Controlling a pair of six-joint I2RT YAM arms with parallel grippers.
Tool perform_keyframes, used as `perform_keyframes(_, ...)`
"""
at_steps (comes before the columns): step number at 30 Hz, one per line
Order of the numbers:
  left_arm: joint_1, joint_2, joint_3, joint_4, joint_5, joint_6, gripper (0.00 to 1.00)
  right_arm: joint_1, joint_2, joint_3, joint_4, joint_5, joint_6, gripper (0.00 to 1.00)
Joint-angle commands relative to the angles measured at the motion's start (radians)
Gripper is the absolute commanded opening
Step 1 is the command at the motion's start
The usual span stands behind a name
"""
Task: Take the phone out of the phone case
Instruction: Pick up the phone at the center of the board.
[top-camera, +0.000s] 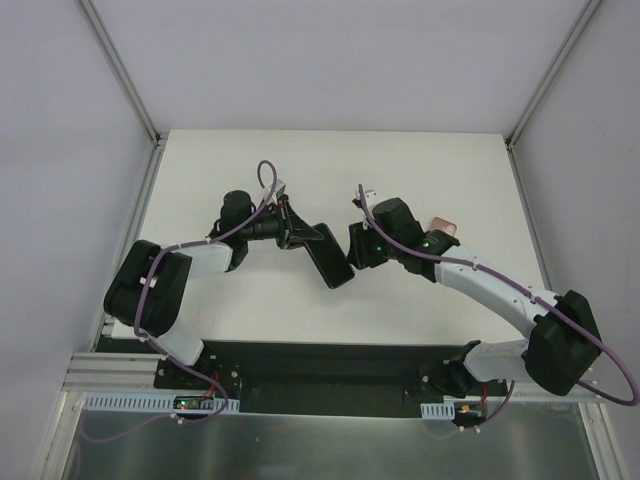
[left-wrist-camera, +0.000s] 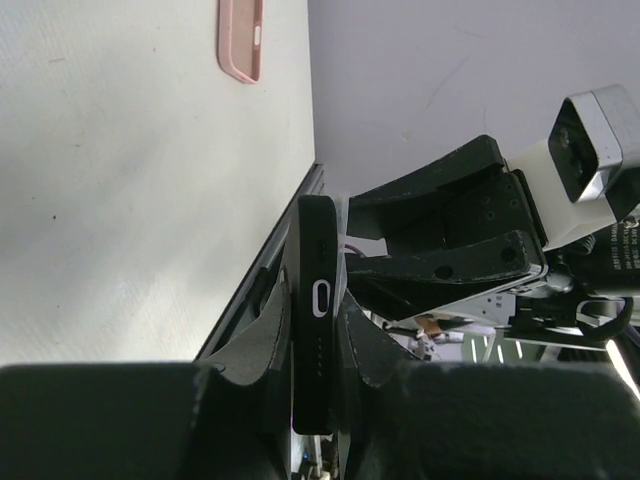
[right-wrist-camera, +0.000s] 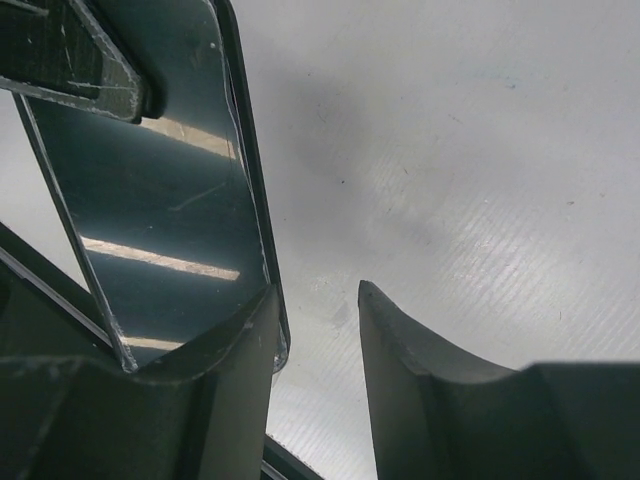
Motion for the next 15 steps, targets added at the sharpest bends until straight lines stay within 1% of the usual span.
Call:
perform_keyframes(1,-0.022,-0.006,0.03,0.476,0.184,-0.333,0.0,0.002,0.065,-0.043,0.004,-0.063,0.007,0.41)
perform_keyframes(2,-0.022,0.003,0.025,0.513,0.183,-0.385,0.0,0.001,0.068,-0.044,0.007,-0.067,0.009,0.4)
perform_keyframes(3,-0.022,0.013,0.024,0.565,0.183,-0.402,0.0,-0.001,0.072,-0.047,0.012,-0.064,0.009,0.4)
perform_keyframes(4,-0.022,0.015,0.025,0.566,0.183,-0.408,0.0,-0.002,0.074,-0.052,0.015,-0.064,0.011,0.4)
perform_keyframes(8,-0.022,-0.002,0.038,0.508,0.178,-0.382,0.0,-0.01,0.078,-0.073,0.026,-0.051,0.027,0.36)
perform_keyframes(13,-0.022,-0.06,0.054,0.406,0.178,-0.327,0.0,-0.027,0.085,-0.109,0.047,-0.032,0.047,0.36)
perform_keyframes(15,-0.022,-0.063,0.062,0.391,0.178,-0.322,0.0,-0.031,0.091,-0.118,0.049,-0.027,0.049,0.35)
